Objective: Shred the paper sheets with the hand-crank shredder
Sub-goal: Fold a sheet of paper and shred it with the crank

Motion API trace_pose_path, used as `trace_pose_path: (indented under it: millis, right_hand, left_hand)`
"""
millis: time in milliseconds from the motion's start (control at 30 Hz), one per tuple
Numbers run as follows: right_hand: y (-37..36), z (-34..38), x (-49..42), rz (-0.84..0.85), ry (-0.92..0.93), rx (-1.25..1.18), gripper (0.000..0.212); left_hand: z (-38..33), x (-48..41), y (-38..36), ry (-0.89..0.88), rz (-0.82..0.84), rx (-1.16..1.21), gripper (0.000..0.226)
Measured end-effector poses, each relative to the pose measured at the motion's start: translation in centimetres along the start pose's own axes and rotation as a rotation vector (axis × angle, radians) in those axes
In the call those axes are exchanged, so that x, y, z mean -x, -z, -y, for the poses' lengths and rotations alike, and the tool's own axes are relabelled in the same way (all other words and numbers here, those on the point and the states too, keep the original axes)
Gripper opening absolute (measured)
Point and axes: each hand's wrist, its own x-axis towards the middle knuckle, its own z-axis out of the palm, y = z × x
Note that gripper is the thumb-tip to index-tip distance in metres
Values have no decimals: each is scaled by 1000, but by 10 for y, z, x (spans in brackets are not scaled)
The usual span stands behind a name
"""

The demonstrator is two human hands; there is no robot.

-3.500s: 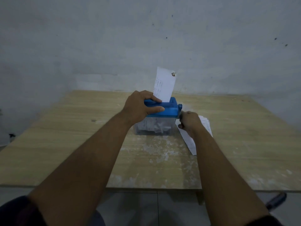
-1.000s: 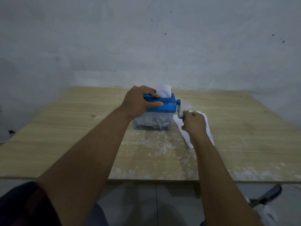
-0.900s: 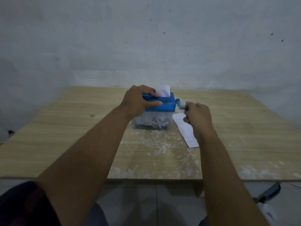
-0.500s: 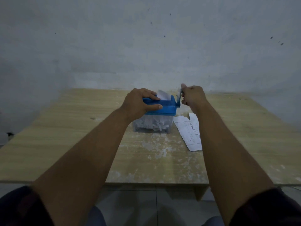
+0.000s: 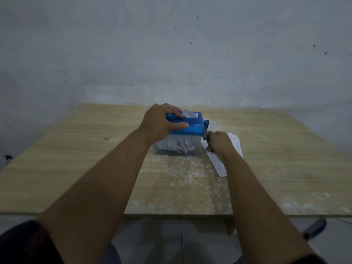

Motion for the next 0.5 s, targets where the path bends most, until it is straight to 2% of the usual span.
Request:
trace_pose_path:
  millis: [100,233,333,500]
  right_hand:
    - [-1,-11,25,-70,-17,-126,18]
    - [13,17,51,-135,87,-235,21]
    - [32,49,54,-77,168,-309,22]
    - [33,76,18,-64,237,-267,33]
  left_hand:
    - [0,0,0,4,-2,-1,37]
    - [-3,0,1,18,6,28,35]
    - [-2,-1,2,0,16,26,36]
    - [-1,-1,4,-7,41,12,37]
